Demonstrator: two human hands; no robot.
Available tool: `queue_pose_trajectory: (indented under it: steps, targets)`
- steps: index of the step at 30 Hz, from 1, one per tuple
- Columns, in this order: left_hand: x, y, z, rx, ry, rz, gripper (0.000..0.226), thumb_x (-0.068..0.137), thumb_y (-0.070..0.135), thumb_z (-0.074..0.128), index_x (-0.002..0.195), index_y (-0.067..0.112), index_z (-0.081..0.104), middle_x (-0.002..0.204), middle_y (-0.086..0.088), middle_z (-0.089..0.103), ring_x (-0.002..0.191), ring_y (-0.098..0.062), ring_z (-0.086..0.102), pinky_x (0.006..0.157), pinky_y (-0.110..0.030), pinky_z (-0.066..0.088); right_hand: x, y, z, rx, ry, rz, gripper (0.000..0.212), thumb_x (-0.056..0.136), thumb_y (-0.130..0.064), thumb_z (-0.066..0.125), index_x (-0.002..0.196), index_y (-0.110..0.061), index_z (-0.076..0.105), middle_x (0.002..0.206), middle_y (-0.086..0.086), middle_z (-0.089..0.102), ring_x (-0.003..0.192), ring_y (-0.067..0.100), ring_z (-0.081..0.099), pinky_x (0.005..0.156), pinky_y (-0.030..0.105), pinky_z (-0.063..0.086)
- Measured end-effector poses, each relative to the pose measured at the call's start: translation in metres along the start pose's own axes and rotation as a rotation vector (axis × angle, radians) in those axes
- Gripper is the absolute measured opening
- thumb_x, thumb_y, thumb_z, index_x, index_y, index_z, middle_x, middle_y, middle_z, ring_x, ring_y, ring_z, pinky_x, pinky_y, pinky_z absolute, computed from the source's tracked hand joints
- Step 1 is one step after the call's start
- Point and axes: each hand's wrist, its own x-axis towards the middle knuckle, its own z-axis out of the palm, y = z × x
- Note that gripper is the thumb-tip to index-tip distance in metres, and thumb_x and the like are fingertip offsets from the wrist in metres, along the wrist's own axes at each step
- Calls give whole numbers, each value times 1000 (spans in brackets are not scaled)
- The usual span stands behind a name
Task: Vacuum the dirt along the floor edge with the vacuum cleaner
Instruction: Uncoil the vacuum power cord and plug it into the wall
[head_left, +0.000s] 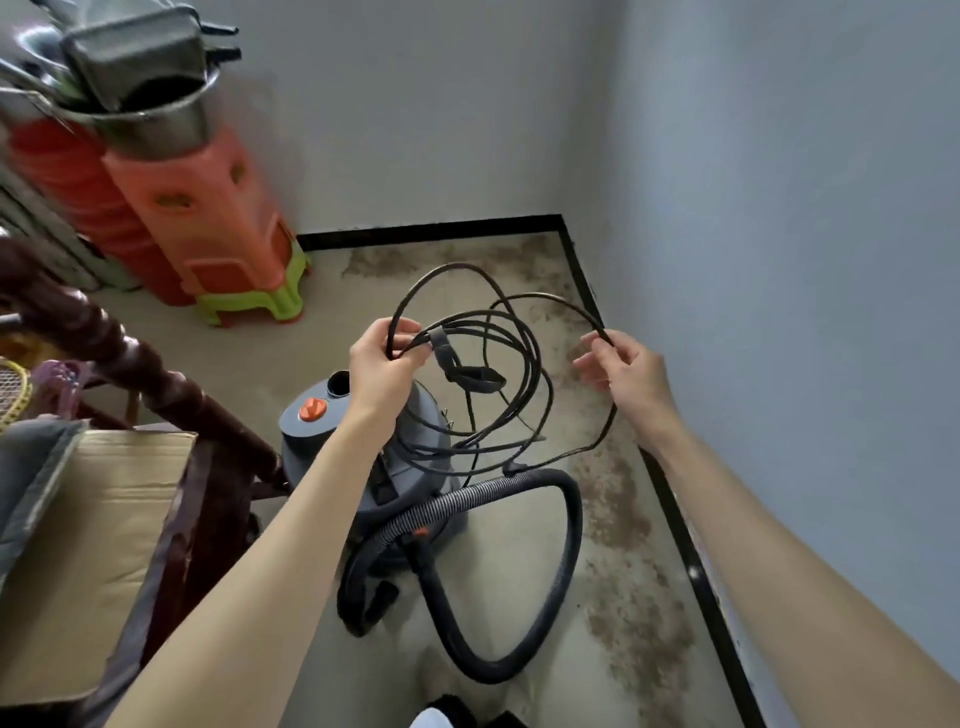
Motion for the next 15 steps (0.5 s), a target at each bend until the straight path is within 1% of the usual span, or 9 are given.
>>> queue_pose_trajectory:
  steps: [1,3,5,7,8,9,11,13,15]
  targets:
    - [3,0,0,5,25,-23,26,84,-1,65,81,23,58,76,1,61,74,-15,59,63,-23,46,3,-3,-4,-14,30,-7,18,102,-12,49,100,-11,67,72,0,63,60,-2,58,56,8,44]
    - [9,-1,2,15,28,-61,24,85,0,65,80,23,58,75,1,60,75,-18,57,66,-28,45,9,-9,-7,-35,49,-25,18,100,-9,50,101,-8,68,65,-1,54,62,5,52,56,7,41]
    - [14,-4,7,50,-21,-80,21,86,1,64,80,21,60,75,0,60,72,-17,54,65,-27,44,12,-14,-4,-27,29,-35,17,99,-8,52,100,-8,68,65,-2,50,63,9,47,57,9,38]
    - [19,-11,13,89,-50,-106,16,87,2,64,85,17,62,77,0,61,71,-15,55,65,-22,45,14,-18,0,-30,11,-49,14,98,-11,55,100,-9,69,72,-5,57,71,9,50,64,10,40]
    - [22,-15,15,97,-44,-137,13,87,2,63,88,15,62,78,-1,62,72,-16,57,68,-24,47,16,-20,2,-34,10,-59,15,98,-13,56,102,-8,70,77,-5,60,76,9,52,68,12,41]
    - [26,-19,17,95,-28,-179,12,87,1,63,89,12,62,79,-2,63,74,-18,58,72,-27,50,19,-22,3,-36,14,-67,16,98,-13,56,102,-7,71,80,-5,61,79,10,52,69,13,41]
    - [38,-26,18,32,-7,-267,11,87,-4,61,93,6,60,81,-8,63,74,-20,60,76,-31,51,25,-26,4,-47,24,-82,15,98,-14,56,98,-10,71,81,-3,62,79,11,51,66,12,40]
    - [51,-29,20,-15,-18,-317,12,87,-5,61,96,2,59,84,-13,63,71,-21,59,78,-34,51,32,-28,5,-53,28,-91,13,98,-13,56,95,-14,69,84,-2,64,82,10,54,65,9,41]
    - [61,-32,23,22,-24,-328,12,86,1,65,96,5,60,89,-12,62,75,-22,54,78,-37,46,38,-29,6,-58,19,-87,13,98,-12,57,98,-13,70,89,1,67,88,12,57,73,12,44]
